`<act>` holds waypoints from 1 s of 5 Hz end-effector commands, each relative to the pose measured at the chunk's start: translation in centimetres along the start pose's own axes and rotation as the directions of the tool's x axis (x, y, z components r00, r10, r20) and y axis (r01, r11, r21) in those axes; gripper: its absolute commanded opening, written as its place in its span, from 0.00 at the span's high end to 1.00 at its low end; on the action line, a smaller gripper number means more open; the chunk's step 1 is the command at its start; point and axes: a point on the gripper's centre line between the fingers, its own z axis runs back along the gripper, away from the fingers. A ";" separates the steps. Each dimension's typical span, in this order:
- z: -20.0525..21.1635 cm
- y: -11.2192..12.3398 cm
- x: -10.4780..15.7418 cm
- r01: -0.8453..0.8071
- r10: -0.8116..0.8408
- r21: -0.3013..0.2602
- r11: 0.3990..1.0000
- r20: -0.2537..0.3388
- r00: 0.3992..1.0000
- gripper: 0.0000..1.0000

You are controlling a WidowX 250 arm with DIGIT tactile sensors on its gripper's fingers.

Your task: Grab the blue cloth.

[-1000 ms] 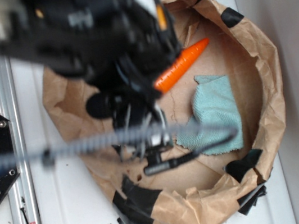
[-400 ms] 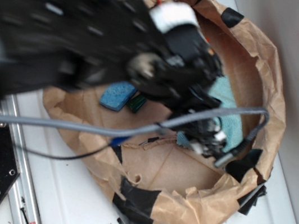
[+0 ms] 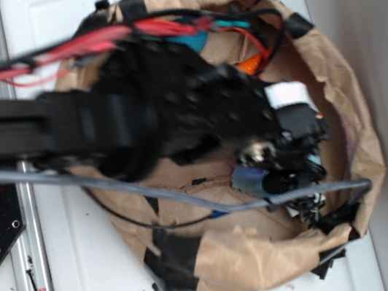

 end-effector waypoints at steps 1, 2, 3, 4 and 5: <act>1.1 0.1 1.1 0.056 -0.056 -0.041 0.998 0.008 0.998 1.00; 3.5 0.7 0.5 0.071 -0.071 0.013 0.997 0.042 0.997 1.00; 7.4 1.8 0.3 0.098 -0.104 0.071 0.993 0.091 0.990 1.00; 13.2 3.8 0.0 0.130 -0.155 0.325 0.937 0.053 0.987 1.00; 15.9 3.5 -0.4 0.154 -0.193 0.519 0.841 0.022 0.981 1.00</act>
